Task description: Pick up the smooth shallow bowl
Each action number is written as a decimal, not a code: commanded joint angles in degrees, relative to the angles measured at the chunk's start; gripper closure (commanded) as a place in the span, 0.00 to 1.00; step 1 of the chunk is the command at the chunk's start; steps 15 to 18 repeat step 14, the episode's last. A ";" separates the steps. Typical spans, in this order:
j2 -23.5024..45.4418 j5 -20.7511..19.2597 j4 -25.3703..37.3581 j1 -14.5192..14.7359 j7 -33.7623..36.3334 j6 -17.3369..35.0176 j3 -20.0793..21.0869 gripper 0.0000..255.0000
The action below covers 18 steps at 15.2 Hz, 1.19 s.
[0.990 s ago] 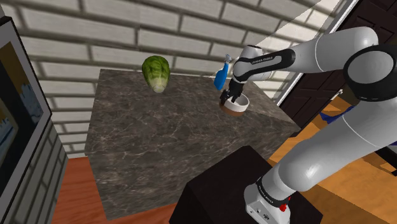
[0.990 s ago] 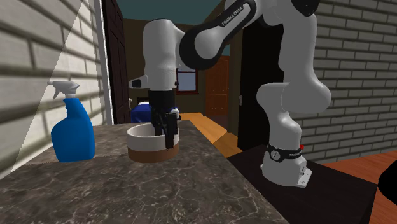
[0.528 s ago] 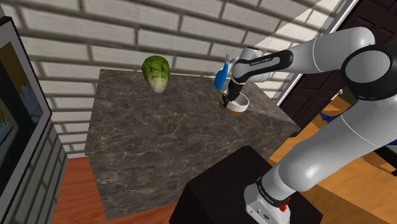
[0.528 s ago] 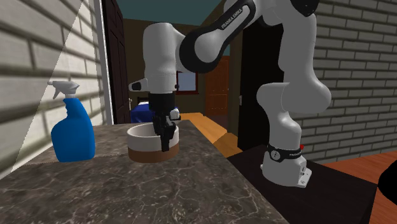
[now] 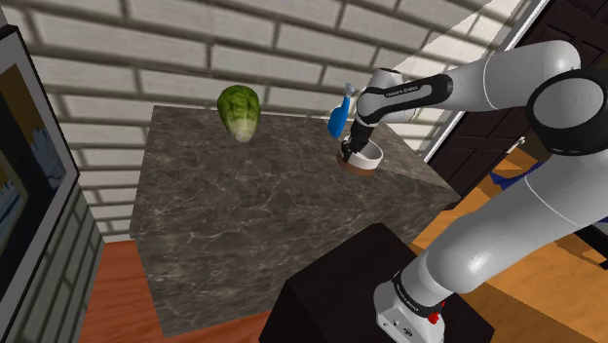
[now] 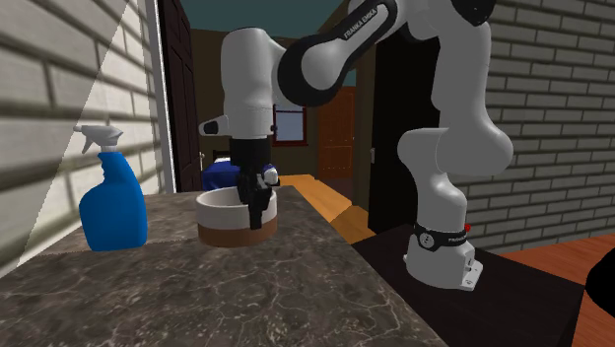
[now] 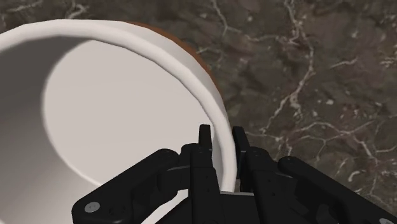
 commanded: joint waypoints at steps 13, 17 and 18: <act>-5.05 -1.16 5.69 -0.05 1.04 -10.57 0.78 1.00; -5.04 -1.16 5.70 -0.05 1.04 -10.57 0.78 1.00; -5.04 -1.16 5.70 -0.05 1.04 -10.57 0.78 1.00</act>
